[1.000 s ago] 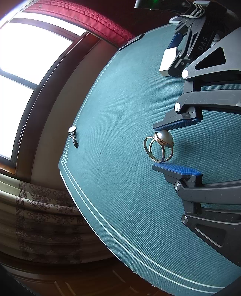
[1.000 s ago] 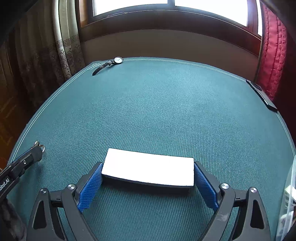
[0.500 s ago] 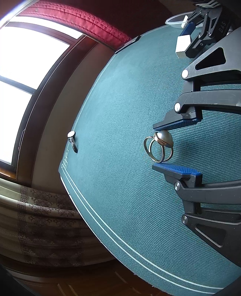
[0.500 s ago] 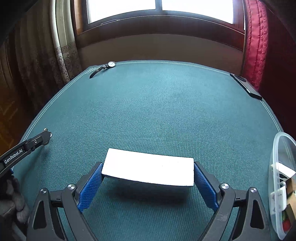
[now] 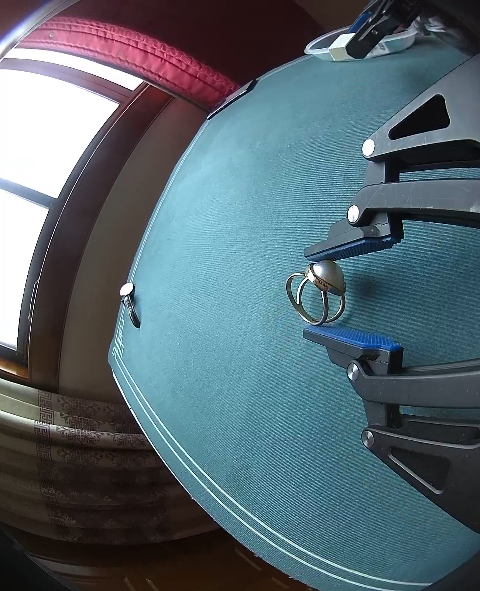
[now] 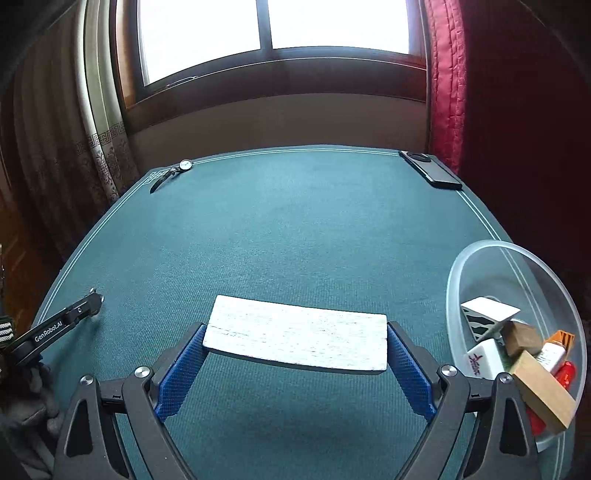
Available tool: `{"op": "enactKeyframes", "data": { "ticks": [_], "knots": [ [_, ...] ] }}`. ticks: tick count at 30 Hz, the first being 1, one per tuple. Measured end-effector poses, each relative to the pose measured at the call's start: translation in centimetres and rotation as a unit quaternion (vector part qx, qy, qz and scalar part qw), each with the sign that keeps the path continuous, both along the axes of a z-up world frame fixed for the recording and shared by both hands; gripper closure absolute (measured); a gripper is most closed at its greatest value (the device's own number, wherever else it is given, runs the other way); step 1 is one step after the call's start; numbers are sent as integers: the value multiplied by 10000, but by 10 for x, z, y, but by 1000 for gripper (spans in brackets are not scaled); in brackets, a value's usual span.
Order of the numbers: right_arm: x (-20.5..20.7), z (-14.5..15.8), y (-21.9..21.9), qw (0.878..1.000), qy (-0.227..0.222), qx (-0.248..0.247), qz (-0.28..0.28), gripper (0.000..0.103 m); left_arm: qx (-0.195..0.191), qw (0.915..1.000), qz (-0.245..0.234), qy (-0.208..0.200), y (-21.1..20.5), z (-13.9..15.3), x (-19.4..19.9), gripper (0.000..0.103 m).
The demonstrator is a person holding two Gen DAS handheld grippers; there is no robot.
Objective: Organize rigid objects
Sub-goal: 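Carry the white block into the bowl and release it with the right gripper while the left holds the ring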
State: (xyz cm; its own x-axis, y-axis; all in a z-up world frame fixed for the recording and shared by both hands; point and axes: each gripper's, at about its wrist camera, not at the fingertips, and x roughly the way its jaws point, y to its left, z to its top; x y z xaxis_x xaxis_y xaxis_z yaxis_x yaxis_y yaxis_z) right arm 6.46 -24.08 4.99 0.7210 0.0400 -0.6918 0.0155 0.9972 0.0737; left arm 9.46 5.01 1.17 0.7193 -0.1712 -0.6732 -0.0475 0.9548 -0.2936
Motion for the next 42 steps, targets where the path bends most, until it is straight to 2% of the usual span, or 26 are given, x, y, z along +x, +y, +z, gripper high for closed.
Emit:
{"op": "enactKeyframes", "data": {
  "ticks": [8, 21, 36, 42],
  "knots": [
    [-21, 7, -54, 9975, -117, -37, -695, 8, -66, 9997, -191, 104, -16, 0, -8, 66],
    [-49, 12, -137, 9839, -283, 104, -1760, 7, 87, 9984, -549, 85, -56, 13, -16, 67],
    [-67, 2, -185, 9755, -294, 409, -2142, 7, 408, 9925, -1155, -17, -118, 34, -24, 66],
    [-87, 2, -196, 9765, -326, 444, -2085, 7, 504, 9873, -1508, -45, -150, 40, -27, 66]
  ]
}}
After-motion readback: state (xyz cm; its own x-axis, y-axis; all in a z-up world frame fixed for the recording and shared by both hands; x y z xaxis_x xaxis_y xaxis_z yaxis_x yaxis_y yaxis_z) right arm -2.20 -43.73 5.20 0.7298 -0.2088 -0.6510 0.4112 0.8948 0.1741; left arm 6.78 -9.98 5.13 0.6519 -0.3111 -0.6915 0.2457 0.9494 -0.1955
